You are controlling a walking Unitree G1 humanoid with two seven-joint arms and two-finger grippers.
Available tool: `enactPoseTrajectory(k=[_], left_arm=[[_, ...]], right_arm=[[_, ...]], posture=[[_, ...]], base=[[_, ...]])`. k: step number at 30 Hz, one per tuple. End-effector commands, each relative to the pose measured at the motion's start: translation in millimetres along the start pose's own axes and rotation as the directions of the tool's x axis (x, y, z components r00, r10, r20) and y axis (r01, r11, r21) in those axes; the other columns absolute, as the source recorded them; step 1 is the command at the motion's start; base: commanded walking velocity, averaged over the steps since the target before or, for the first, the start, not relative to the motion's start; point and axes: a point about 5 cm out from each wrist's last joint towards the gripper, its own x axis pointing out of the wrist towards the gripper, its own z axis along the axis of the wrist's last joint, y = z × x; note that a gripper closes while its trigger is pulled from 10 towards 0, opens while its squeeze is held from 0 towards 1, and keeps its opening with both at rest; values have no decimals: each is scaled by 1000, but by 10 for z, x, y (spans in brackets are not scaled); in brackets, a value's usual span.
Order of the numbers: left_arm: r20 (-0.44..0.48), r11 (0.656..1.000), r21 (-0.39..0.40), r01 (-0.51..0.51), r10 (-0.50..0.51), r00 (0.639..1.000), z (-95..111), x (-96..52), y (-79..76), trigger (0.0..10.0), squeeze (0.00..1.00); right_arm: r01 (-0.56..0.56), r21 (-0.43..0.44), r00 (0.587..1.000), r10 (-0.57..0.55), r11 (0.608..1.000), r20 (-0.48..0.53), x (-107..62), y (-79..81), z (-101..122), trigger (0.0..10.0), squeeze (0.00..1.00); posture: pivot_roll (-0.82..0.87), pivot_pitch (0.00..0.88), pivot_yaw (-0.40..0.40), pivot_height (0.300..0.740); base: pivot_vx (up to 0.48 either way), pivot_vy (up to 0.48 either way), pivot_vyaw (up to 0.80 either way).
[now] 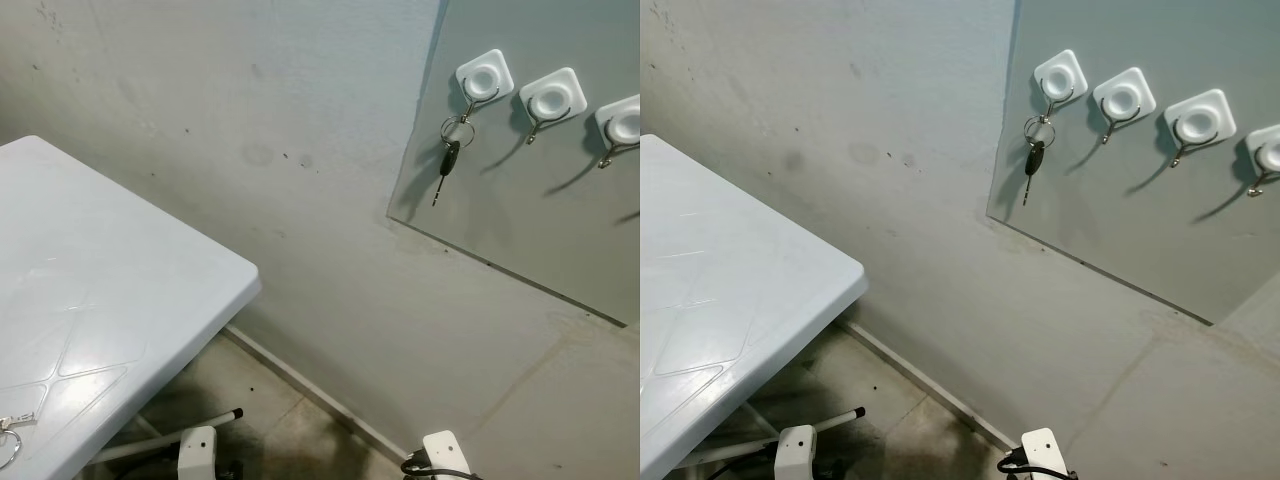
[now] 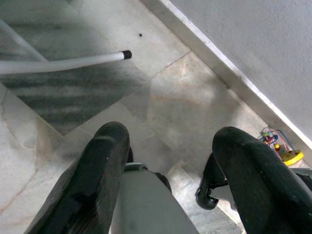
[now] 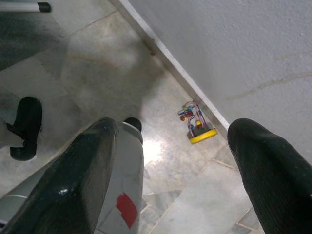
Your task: Hang keys on a hook
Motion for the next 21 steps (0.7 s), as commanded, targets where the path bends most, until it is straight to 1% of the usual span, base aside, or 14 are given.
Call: enactPoseTrajectory(k=[1,21], left_arm=[[-1,1000,4,-4,4,1000,-1,-2,11,10000,0],[-14,1000,3,-16,16,1000,-52,-21,52,10000,0]], right_arm=[[-6,-9,1000,6,1000,-3,4,-3,13,10000,0],[-21,-27,1000,21,999,-4,8,10,25,10000,0]], posture=[[-187,0,-60,740],[-174,0,-65,740]], base=[[0,0,800],[0,0,800]])
